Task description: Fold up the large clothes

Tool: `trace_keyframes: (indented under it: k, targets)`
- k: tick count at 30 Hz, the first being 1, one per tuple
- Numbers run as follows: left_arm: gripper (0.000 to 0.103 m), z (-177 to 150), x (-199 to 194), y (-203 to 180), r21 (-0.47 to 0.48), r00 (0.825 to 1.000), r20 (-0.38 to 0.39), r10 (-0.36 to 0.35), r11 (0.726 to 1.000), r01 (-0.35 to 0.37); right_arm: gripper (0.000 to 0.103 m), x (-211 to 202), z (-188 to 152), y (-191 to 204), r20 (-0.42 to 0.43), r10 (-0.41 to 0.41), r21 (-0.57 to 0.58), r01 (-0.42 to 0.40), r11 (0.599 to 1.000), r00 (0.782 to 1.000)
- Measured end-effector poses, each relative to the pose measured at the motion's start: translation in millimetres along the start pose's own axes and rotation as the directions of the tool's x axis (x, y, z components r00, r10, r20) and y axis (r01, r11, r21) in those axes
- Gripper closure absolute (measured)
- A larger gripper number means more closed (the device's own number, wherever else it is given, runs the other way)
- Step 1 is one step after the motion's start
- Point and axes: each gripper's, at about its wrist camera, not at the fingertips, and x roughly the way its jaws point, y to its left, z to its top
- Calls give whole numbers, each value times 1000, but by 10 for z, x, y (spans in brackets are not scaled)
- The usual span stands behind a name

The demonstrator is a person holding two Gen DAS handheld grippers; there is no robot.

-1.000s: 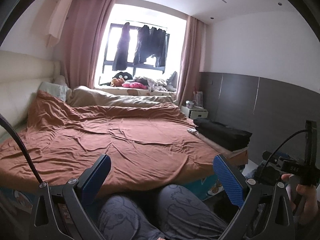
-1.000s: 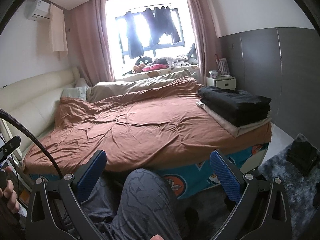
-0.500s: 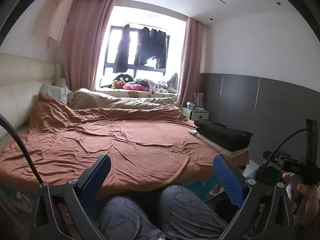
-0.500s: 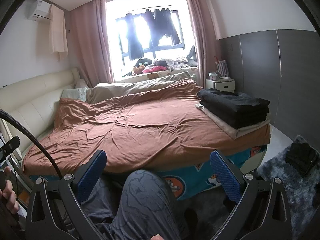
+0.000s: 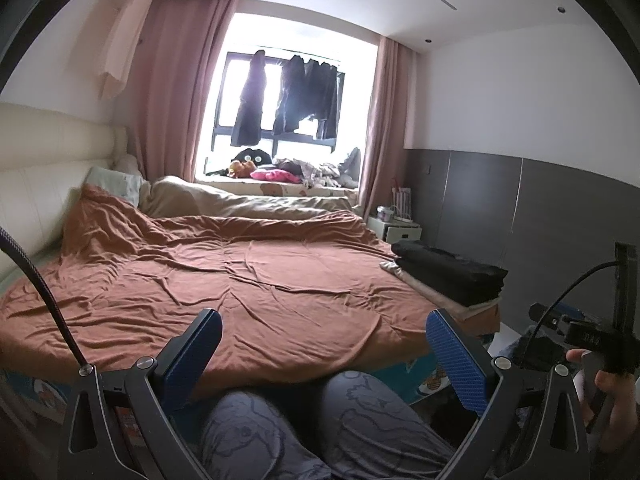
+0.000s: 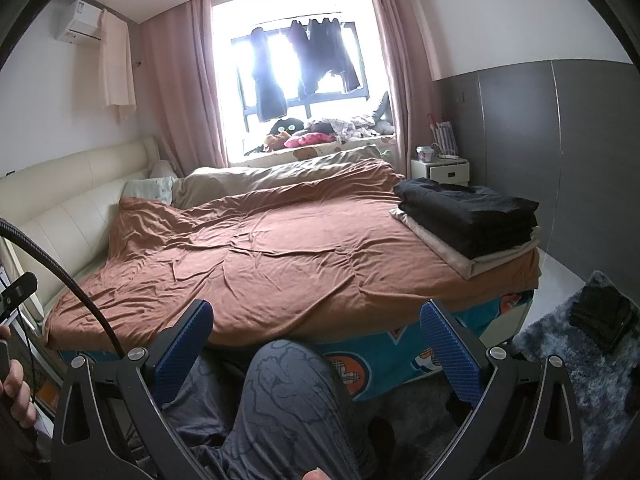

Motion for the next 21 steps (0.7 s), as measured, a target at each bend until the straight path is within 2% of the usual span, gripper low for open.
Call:
trace_keyframes:
  k: [21]
  targets:
    - [0,-46,-73,10,8,1000,4,-21,1000,21,0,-62,-2,-49,-2,-2,1,2,1000,1000]
